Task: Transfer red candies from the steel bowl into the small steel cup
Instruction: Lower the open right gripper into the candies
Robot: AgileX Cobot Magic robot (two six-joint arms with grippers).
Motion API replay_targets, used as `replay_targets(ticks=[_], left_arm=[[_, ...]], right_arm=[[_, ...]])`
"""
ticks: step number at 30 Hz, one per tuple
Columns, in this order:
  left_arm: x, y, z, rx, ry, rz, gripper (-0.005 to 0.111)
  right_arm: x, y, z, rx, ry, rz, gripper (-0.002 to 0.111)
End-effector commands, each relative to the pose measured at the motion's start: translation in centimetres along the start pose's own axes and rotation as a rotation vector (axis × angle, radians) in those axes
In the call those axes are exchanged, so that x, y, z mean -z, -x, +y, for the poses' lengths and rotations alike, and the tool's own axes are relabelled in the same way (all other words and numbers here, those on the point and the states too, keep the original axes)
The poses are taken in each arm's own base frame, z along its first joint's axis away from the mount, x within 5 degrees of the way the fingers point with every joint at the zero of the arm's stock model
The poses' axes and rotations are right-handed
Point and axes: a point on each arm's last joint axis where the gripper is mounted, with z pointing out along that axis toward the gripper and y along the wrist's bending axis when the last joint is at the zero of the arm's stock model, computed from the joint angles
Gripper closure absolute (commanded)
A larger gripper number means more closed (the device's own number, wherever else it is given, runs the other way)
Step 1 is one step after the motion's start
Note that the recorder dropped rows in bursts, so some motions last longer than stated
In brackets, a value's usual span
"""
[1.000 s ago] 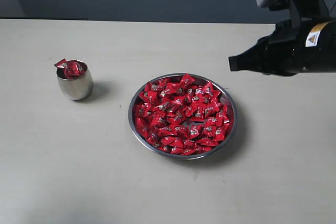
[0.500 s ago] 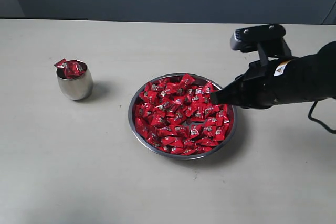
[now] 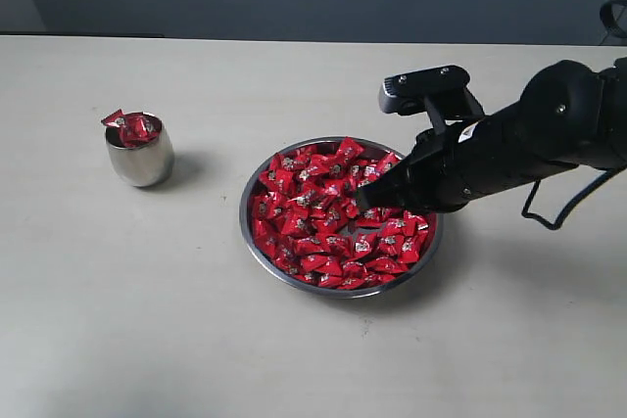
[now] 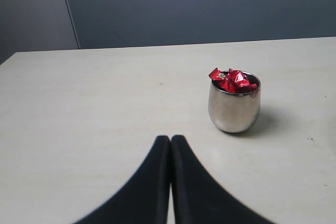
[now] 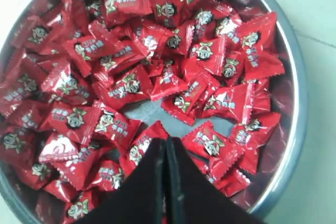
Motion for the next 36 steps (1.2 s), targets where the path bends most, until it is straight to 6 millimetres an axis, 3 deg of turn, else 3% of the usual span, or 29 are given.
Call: replay_targets(ticks=[1, 11, 19, 26, 36], left_arm=[[0.0, -0.1, 0.0, 0.000, 0.001, 0.000, 0.106], [0.0, -0.1, 0.0, 0.000, 0.001, 0.000, 0.106], [0.0, -0.1, 0.0, 0.000, 0.001, 0.000, 0.106], [0.0, -0.1, 0.0, 0.000, 0.001, 0.000, 0.106], [0.0, -0.1, 0.0, 0.000, 0.001, 0.000, 0.106]], right_arm=[[-0.5, 0.5, 0.2, -0.024, 0.018, 0.008, 0.109], [-2.6, -0.4, -0.2, -0.058, 0.014, 0.077, 0.109], [-2.6, -0.3, 0.1, -0.053, 0.034, 0.107, 0.108], [-2.2, 1.1, 0.6, -0.035, 0.067, 0.093, 0.070], [-4.2, 0.5, 0.3, -0.080, 0.066, 0.143, 0.069]])
